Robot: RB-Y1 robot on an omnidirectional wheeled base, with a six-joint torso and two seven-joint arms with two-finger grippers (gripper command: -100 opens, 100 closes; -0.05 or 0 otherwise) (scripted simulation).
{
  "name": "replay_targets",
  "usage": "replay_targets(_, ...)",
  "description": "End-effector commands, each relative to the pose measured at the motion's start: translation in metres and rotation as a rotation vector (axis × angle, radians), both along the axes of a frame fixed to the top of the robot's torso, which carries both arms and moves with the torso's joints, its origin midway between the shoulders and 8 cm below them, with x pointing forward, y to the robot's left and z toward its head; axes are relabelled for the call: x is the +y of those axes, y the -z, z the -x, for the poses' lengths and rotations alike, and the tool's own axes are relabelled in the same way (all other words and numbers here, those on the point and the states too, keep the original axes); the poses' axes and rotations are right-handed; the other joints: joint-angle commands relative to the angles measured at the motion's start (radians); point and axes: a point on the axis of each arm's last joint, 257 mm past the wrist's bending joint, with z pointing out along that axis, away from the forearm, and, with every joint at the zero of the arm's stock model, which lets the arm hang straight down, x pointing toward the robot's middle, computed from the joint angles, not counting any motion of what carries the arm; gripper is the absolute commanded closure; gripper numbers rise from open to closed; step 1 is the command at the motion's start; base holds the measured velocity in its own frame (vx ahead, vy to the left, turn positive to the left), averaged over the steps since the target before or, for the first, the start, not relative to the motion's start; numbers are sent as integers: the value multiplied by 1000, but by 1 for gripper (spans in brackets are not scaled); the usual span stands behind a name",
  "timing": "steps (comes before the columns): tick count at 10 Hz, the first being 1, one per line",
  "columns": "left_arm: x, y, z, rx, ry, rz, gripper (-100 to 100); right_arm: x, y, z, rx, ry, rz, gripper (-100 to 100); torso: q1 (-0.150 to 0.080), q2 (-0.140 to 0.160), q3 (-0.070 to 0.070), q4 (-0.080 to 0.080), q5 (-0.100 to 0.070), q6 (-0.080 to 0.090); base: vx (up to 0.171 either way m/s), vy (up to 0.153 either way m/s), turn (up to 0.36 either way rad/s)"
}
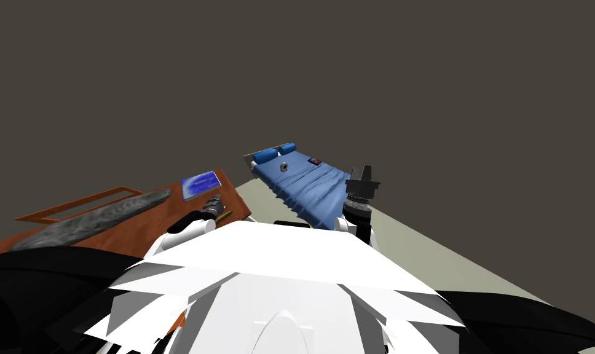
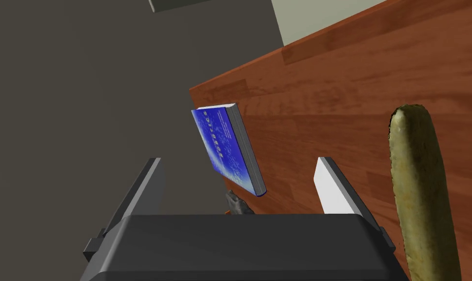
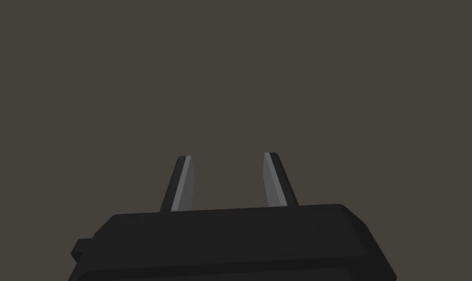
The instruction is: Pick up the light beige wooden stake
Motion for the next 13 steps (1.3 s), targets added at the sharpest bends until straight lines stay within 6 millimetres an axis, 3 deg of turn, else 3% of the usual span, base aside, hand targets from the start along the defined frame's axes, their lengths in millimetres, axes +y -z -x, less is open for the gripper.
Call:
replay_targets(1, 2, 3, 5, 23, -10, 16, -100, 0, 0, 0, 0, 0, 0, 0, 0, 0, 0, 0, 0, 0, 24, -2, 14)
replay_targets(2, 15, 18, 26, 62, -61, 54, -100, 0, 0, 0, 0, 0, 0, 0, 0, 1, 1, 0, 0, 0, 43, -3, -116)
replay_targets(5, 22, 43, 55, 143, -119, 123, -100, 0, 0, 0, 0, 0, 0, 0, 0, 1, 0, 0, 0, 0, 45, 2, -105)
replay_targets(6, 32, 55, 76, 171, -170, 162, -100, 0, 0, 0, 0, 0, 0, 0, 1, 1, 1, 0, 0, 0, 43, 14, -134)
replay_targets(8, 29, 61, 81, 198, -174, 180, -100, 0, 0, 0, 0, 0, 0, 0, 2, 1, 1, 0, 0, 0, 30, 19, -23)
replay_targets(9, 37, 73, 103, 228, -225, 224, -100, 0, 0, 0, 0, 0, 0, 0, 1, 2, 1, 0, 0, 0, 34, 13, -151)
replay_targets(10, 34, 78, 107, 249, -228, 239, -100, 0, 0, 0, 0, 0, 0, 0, 1, 2, 1, 0, 0, 0, 33, 17, -76)
replay_targets(13, 42, 100, 152, 310, -329, 338, -100, 0, 0, 0, 0, 0, 0, 0, 2, 2, 1, 0, 1, 0, 35, 33, -104)
